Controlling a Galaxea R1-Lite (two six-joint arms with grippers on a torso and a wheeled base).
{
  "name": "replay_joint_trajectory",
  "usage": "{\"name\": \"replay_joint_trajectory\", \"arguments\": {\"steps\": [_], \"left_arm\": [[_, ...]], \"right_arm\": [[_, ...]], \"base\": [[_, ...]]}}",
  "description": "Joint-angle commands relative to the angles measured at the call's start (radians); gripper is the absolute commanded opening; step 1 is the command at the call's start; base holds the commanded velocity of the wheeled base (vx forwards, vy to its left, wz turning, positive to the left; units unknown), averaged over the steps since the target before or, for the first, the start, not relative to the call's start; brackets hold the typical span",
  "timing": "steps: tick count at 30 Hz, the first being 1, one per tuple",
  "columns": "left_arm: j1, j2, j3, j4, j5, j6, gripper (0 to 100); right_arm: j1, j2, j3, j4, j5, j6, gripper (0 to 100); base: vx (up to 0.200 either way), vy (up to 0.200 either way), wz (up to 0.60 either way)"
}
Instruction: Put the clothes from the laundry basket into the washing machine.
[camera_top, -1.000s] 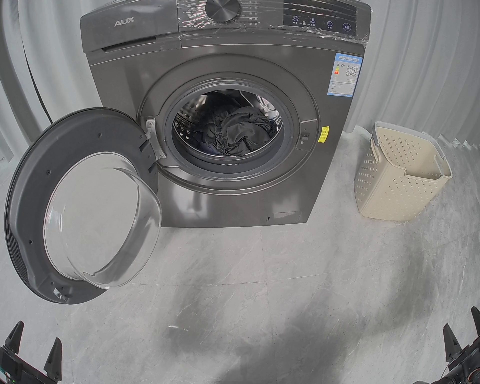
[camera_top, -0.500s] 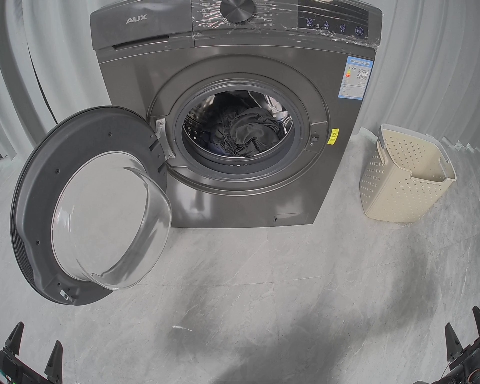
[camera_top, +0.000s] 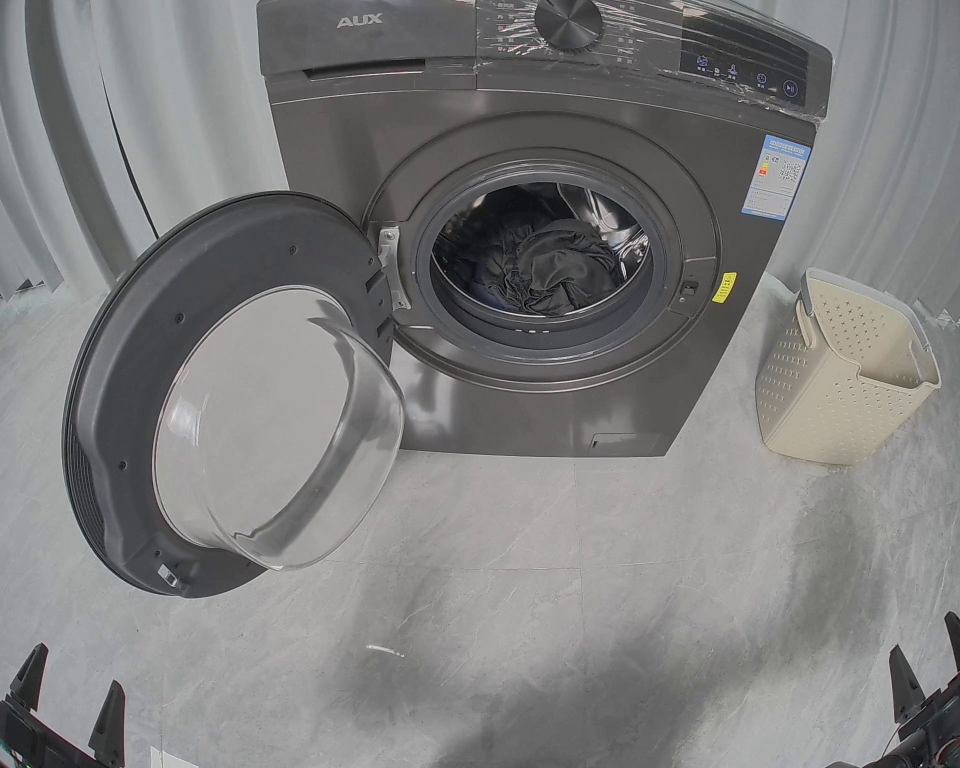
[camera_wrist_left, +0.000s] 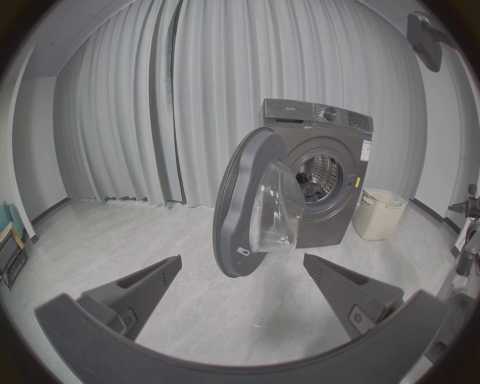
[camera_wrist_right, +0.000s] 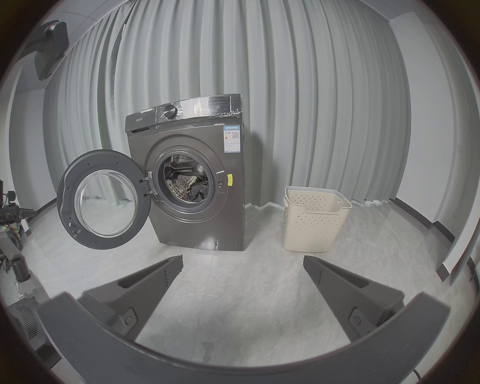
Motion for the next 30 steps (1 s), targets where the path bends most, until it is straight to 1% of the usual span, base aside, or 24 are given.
{"name": "replay_joint_trajectory", "arguments": {"steps": [1, 7, 10, 16, 25, 28, 30], "left_arm": [[0.0, -0.011, 0.018, 0.0, -0.002, -0.002, 100], [0.0, -0.011, 0.018, 0.0, -0.007, 0.0, 100], [0.0, -0.011, 0.018, 0.0, -0.007, 0.0, 100], [0.0, -0.011, 0.018, 0.0, -0.005, 0.001, 100], [0.0, -0.011, 0.018, 0.0, -0.007, 0.001, 100], [0.0, -0.011, 0.018, 0.0, -0.007, -0.005, 100], [0.0, -0.011, 0.018, 0.0, -0.005, -0.003, 100]], "right_arm": [[-0.001, -0.011, 0.018, 0.0, 0.0, -0.001, 100], [-0.001, -0.011, 0.018, 0.0, 0.0, 0.001, 100], [-0.001, -0.011, 0.018, 0.0, 0.0, 0.001, 100], [-0.001, -0.011, 0.018, 0.0, 0.0, 0.001, 100], [-0.001, -0.011, 0.018, 0.0, 0.0, 0.001, 100], [-0.001, -0.011, 0.018, 0.0, 0.0, 0.001, 100], [-0.001, -0.011, 0.018, 0.0, 0.0, 0.001, 100]], "base": [[0.0, 0.0, 0.0], [0.0, 0.0, 0.0], [-0.2, 0.0, 0.0], [0.0, 0.0, 0.0], [0.0, 0.2, 0.0], [0.0, 0.0, 0.0], [0.0, 0.0, 0.0]]}}
